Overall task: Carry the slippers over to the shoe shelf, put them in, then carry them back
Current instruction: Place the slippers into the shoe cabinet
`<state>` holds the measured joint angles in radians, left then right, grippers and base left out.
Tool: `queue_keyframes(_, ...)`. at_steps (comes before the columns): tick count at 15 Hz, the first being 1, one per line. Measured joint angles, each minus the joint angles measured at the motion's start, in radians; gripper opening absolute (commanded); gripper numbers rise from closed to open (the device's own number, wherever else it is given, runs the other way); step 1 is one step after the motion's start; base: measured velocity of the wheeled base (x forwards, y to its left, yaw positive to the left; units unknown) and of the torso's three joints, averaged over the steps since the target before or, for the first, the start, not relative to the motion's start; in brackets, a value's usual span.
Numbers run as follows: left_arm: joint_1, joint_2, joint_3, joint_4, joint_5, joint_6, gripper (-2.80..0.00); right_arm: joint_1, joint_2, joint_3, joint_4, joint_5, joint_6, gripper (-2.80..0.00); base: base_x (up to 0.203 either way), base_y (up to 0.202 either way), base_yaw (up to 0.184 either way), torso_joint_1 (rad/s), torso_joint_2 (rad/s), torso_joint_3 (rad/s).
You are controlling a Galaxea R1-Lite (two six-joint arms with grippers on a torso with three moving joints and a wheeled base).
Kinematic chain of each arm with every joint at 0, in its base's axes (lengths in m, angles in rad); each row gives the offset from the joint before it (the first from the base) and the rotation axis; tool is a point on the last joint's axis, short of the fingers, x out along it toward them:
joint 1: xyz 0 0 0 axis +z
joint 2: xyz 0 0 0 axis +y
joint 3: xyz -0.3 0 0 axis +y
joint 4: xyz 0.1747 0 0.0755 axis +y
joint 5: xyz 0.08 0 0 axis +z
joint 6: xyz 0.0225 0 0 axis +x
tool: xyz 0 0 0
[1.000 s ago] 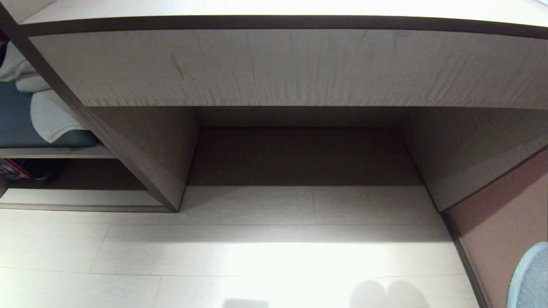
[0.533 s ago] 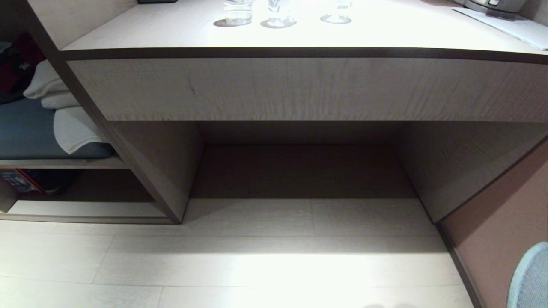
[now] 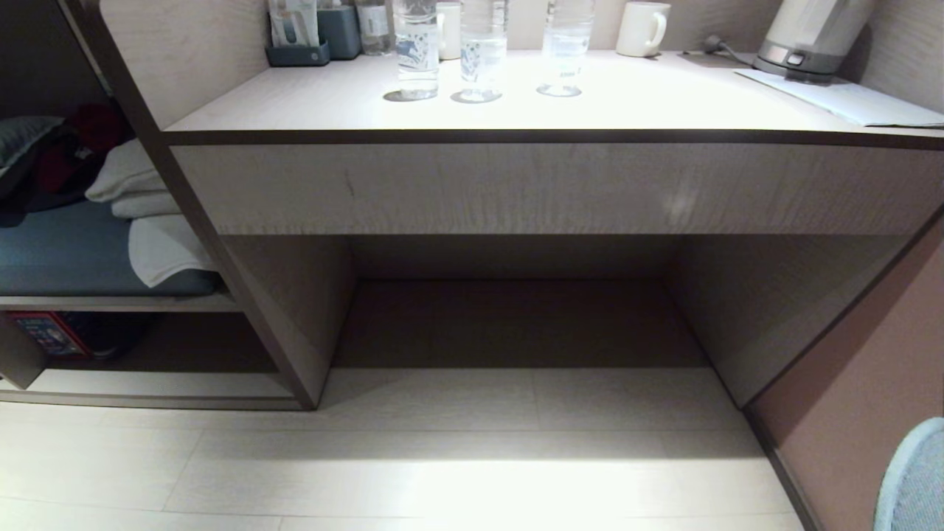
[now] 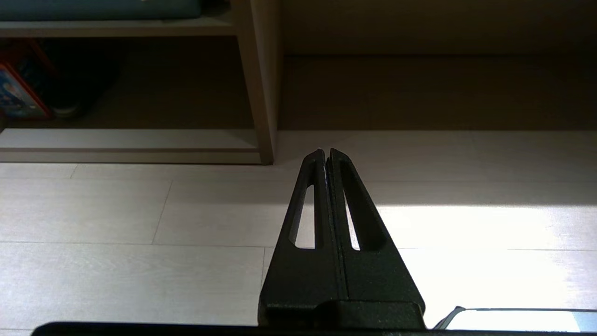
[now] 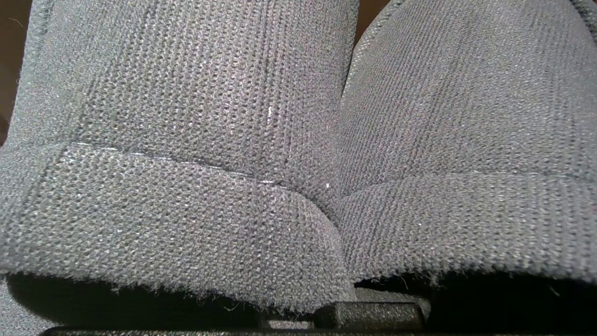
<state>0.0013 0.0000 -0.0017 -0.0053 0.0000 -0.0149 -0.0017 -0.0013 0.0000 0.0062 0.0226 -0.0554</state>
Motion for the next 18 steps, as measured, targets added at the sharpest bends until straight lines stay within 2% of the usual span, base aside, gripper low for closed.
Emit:
queue_keyframes(12,0.000,0.000,0.000,0.000,0.000,0.000,-2.80,0.000,0.000,0.000,0.000,0.000,-0.001,-2.80,0.000,0.000,0.000,0.001,0.00,0.201)
queue_keyframes(18,0.000,0.000,0.000,0.000,0.000,0.002,-2.80,0.000,0.000,0.000,0.000,0.000,-0.001,-2.80,0.000,0.000,0.000,0.001,0.00,0.037)
